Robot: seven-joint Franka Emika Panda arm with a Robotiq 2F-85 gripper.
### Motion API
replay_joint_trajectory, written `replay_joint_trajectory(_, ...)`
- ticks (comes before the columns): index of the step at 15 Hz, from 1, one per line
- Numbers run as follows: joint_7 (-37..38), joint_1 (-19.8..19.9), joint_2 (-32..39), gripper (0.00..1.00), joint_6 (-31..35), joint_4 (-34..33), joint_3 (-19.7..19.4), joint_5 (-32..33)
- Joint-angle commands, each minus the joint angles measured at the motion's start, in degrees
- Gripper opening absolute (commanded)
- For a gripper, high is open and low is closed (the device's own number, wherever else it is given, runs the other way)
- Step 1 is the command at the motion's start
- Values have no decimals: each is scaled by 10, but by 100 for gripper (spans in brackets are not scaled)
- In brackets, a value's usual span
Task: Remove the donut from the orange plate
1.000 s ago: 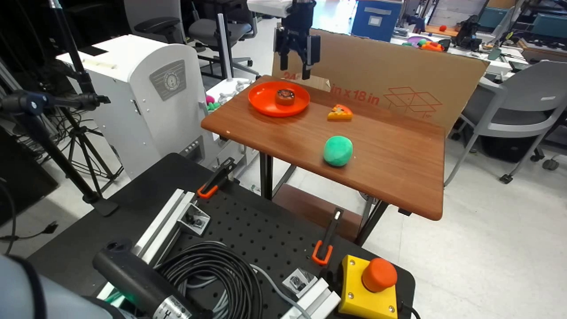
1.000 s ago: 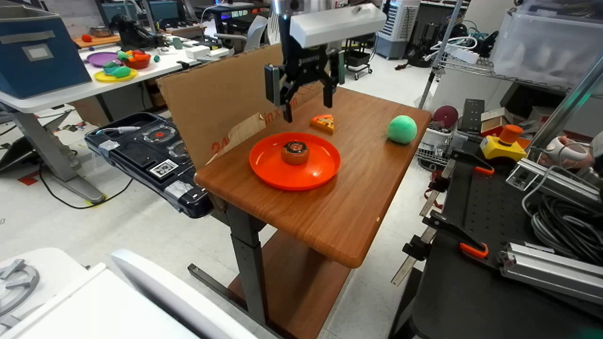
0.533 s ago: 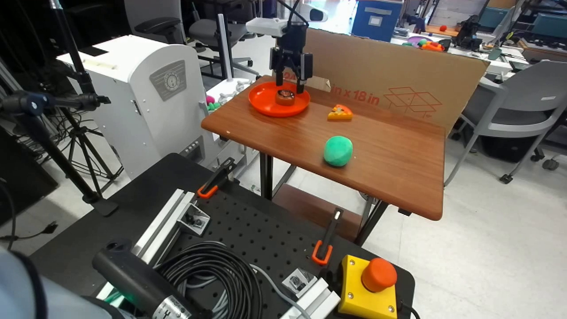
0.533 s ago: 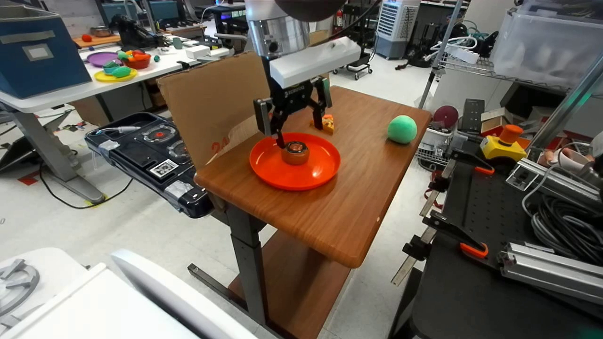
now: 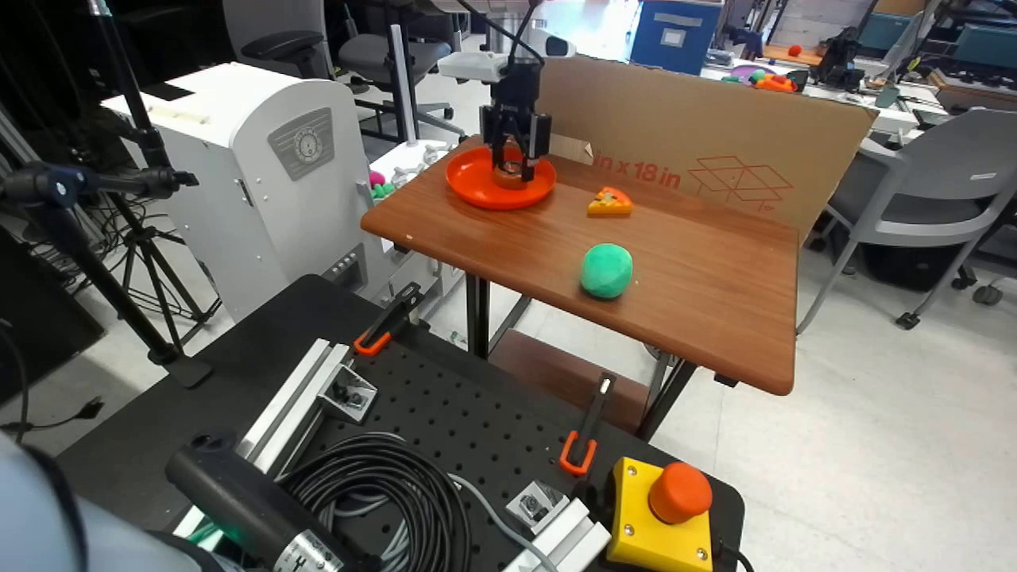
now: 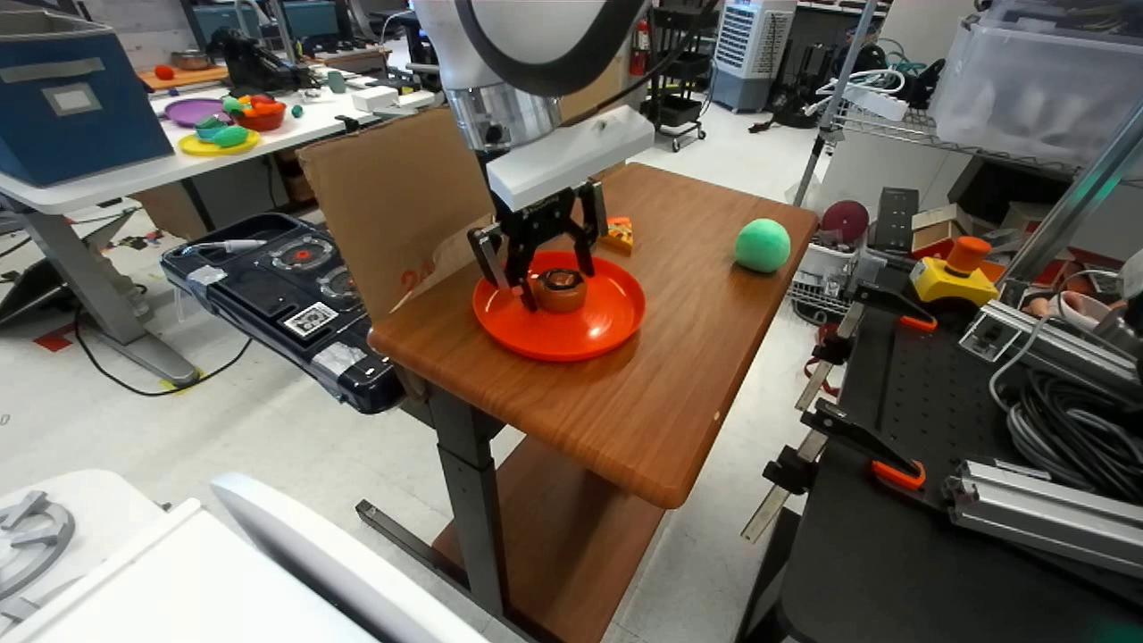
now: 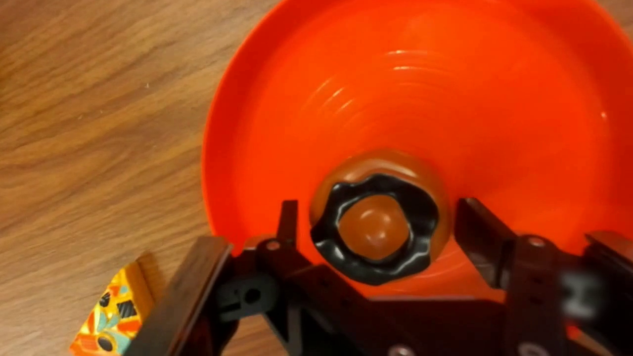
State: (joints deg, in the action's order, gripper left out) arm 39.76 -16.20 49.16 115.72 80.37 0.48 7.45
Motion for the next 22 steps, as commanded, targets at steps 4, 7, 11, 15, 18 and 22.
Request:
replay_joint_trajectory(4,-1,-8,8,43,-35,-39,-2,-19)
replay_joint_trajectory(7,-29,1,-66,42,-14,37,14,-35)
replay_joint_trajectory(11,-36,23,-133,42,-3,83,2,-48)
replay_joint_trajectory(15,-36,72,-172,42,5,99,-23,-62)
replay_joint_trajectory(18,-31,125,-177,42,3,90,-45,-97)
replay_joint_trajectory(22,-23,183,-148,42,-9,56,-72,-131)
